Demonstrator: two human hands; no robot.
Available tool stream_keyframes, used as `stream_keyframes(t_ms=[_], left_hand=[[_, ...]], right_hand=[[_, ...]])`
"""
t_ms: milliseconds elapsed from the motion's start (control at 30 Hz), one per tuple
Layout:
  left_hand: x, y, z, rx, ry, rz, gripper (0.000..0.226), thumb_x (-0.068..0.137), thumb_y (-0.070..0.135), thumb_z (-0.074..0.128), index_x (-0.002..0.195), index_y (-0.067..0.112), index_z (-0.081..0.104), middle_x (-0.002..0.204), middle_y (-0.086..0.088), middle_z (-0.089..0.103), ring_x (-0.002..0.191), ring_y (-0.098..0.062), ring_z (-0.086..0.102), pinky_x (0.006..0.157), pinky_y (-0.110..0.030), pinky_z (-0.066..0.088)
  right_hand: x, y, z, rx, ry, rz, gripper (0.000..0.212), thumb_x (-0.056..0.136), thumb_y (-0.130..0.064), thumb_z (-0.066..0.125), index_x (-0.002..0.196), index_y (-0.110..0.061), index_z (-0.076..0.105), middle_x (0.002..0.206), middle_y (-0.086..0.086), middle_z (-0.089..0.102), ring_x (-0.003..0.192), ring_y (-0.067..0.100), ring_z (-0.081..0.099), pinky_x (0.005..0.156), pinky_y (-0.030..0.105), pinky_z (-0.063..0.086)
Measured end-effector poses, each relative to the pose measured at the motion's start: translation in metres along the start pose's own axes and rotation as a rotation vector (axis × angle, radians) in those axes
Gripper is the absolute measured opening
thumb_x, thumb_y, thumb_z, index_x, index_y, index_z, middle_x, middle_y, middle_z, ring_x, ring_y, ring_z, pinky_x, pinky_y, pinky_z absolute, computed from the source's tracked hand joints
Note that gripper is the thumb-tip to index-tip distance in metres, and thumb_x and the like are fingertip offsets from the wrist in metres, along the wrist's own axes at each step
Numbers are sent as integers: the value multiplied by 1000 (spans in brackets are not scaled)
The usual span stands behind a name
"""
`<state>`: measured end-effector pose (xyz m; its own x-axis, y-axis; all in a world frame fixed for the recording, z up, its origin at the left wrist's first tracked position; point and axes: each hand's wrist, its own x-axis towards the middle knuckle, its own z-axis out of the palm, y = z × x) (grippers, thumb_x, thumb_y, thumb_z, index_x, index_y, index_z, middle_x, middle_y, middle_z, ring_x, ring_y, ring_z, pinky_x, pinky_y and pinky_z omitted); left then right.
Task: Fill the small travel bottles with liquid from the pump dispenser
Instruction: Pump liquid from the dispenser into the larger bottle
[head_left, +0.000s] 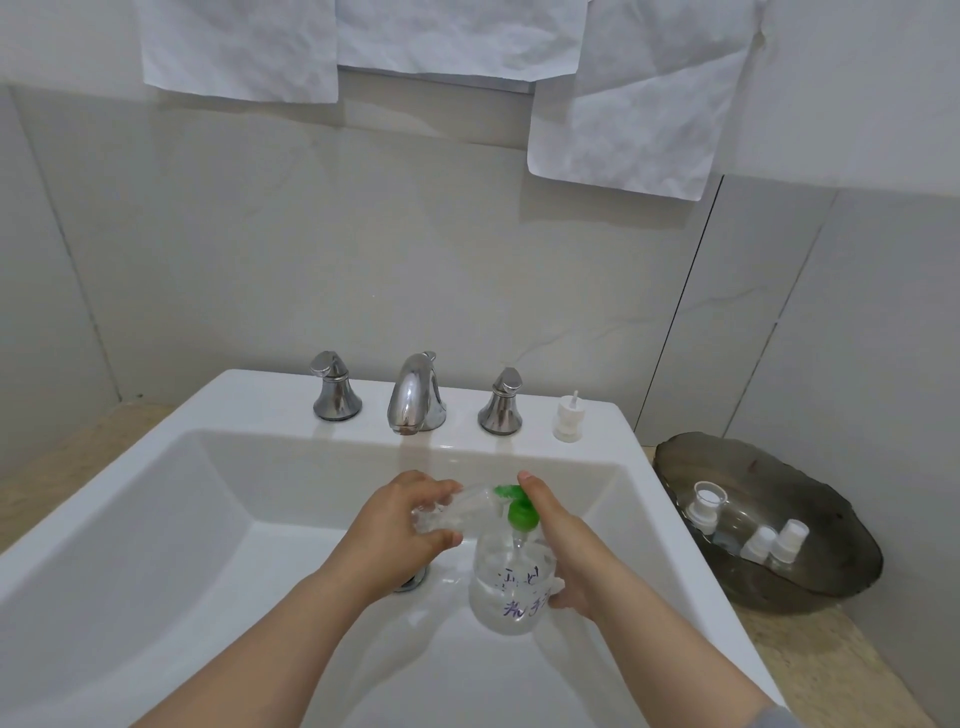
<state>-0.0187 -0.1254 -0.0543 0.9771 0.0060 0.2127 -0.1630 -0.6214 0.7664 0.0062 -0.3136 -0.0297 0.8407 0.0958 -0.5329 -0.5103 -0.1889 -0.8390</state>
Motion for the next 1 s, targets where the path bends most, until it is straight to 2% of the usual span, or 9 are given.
stream_keyframes(t_ms=[67,267,367,467,567,667,800,1000], left_hand=[[0,0,0,0,-1,-2,45,76,21,76,118,32,63,104,15,56,98,-1,55,77,-3,35],[0,0,-1,-35,6,7,42,76,19,76,113,35,63,104,14,57,98,0,55,75,1,35],[1,1,-2,-54,27,27,42,76,17,76,112,34,64,104,12,57,98,1,55,76,2,35],[3,1,-4,-73,40,44,42,75,15,76,112,32,65,103,11,57,97,1,55,76,3,34],[4,2,-3,-81,42,49,42,75,15,76,112,32,65,103,11,58,95,1,55,77,1,35],[4,1,-4,-73,47,52,43,75,15,76,113,33,65,103,12,58,95,1,55,77,1,35],[3,2,-3,-78,47,46,43,75,15,76,113,32,65,104,11,58,97,-1,56,78,0,35],[1,3,-3,-63,48,44,43,76,15,76,115,30,65,103,11,58,96,0,56,76,3,34]], right_hand=[[-2,0,-1,5,-1,-7,50,85,-66,51,114,-25,52,106,1,53,82,18,50,79,35,37],[-3,0,0,-21,21,-28,47,85,-68,48,109,-28,52,113,1,49,104,22,43,94,38,32],[-1,-1,0,-8,-7,0,51,84,-72,45,112,-31,50,116,1,49,107,24,44,98,41,32],[3,-3,-2,15,-31,19,54,84,-72,44,116,-29,51,110,0,54,101,24,47,92,40,33],[1,-7,-5,30,0,-26,41,92,-62,42,110,-26,48,87,-6,49,80,16,47,85,35,33],[-2,-8,-4,48,-18,-8,41,91,-62,43,109,-26,50,83,-9,50,70,11,46,80,35,35],[-1,-5,-2,60,-13,-6,44,88,-66,46,111,-28,47,95,-3,49,92,19,46,92,39,34],[-3,-5,0,52,-10,-39,43,88,-65,48,107,-27,51,97,-1,54,93,20,47,88,38,33]])
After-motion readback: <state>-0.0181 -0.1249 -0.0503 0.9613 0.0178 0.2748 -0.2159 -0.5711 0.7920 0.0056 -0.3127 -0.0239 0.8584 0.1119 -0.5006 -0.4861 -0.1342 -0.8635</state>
